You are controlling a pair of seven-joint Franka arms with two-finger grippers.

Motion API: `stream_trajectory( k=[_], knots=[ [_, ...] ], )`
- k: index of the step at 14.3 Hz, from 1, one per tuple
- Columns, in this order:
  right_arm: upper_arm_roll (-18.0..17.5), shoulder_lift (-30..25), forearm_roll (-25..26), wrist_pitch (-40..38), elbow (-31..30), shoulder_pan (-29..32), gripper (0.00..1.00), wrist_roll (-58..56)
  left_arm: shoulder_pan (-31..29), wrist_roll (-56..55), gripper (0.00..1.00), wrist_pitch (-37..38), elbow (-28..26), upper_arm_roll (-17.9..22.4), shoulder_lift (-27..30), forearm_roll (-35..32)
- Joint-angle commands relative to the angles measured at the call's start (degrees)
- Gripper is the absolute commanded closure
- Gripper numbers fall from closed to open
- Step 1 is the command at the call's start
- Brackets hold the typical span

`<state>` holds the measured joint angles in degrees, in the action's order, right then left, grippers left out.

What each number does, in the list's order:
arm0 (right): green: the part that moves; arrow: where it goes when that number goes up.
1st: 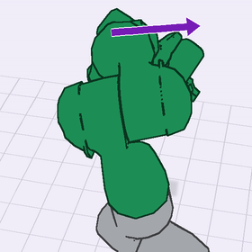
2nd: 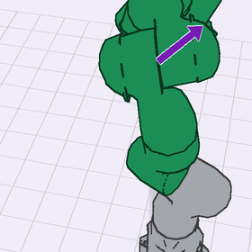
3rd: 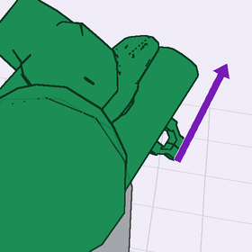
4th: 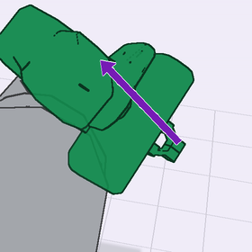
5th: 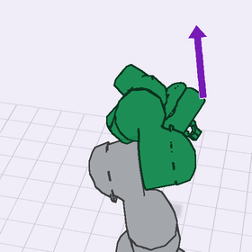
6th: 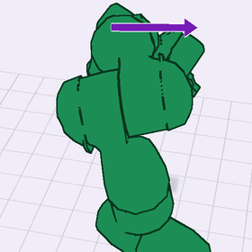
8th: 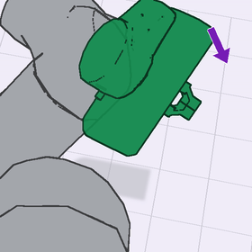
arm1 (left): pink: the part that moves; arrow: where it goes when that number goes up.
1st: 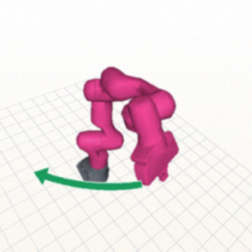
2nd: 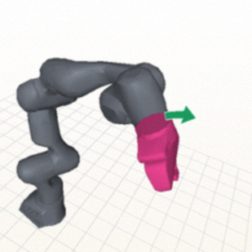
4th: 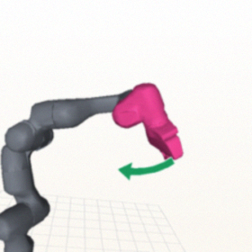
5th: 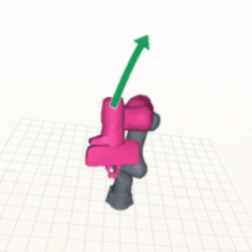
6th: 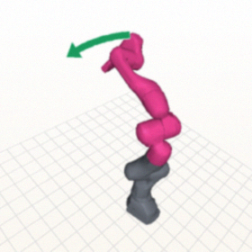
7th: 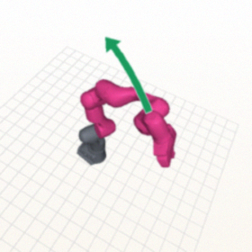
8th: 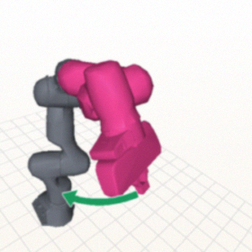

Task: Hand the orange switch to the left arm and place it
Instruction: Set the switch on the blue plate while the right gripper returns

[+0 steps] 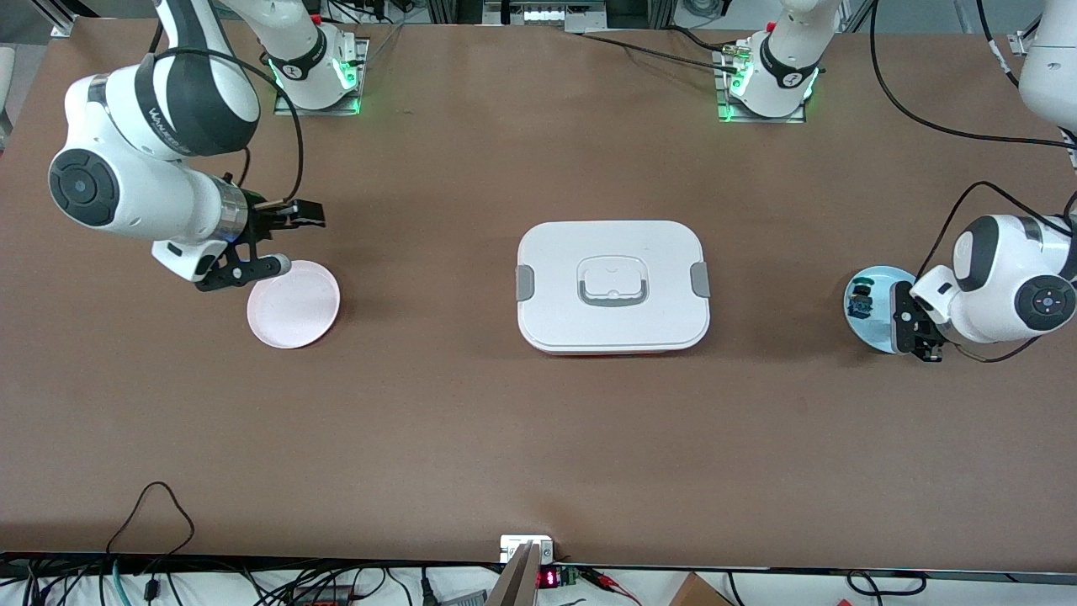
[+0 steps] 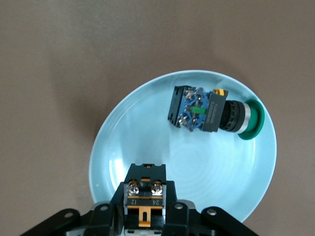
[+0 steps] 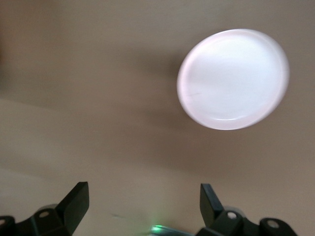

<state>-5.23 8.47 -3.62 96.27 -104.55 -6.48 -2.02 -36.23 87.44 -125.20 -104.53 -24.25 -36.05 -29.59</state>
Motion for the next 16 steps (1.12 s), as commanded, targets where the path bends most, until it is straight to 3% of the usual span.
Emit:
stream_trajectory(
  k=[1,4,6,7,9,12,16],
  knots=[
    [0.65,-1.96,5.97,-1.00,3.01,0.32,0.00,1.22,-1.39,0.89,0.80,-1.36,-0.41,-0.88,-0.87,-1.69],
    [3.73,-1.61,6.52,-2.05,6.45,1.81,0.00,2.71,-1.39,0.80,0.77,-2.24,-0.76,-0.79,-1.22,-1.78],
    [3.83,-1.26,6.52,-5.90,9.78,2.43,0.00,7.88,-1.39,0.80,0.65,-2.15,-0.76,-0.79,-1.13,-1.69],
    [3.91,-0.48,6.43,-7.92,11.80,2.52,0.00,9.91,-1.56,0.80,0.54,-2.24,-0.68,-0.88,-0.96,-1.78],
    [5.93,-0.29,7.04,-8.30,14.10,2.00,0.00,9.84,-1.91,0.97,0.00,-1.80,-0.68,-0.97,-0.78,-1.69],
    [6.64,-2.05,7.22,-8.12,13.50,2.35,0.00,9.49,-2.09,0.97,0.00,-1.01,-0.41,-1.41,0.01,-1.69],
    [6.64,-4.50,7.05,-1.37,8.58,2.79,0.00,3.27,-2.00,0.54,0.00,5.92,0.55,-4.39,3.25,-0.73]
  ],
)
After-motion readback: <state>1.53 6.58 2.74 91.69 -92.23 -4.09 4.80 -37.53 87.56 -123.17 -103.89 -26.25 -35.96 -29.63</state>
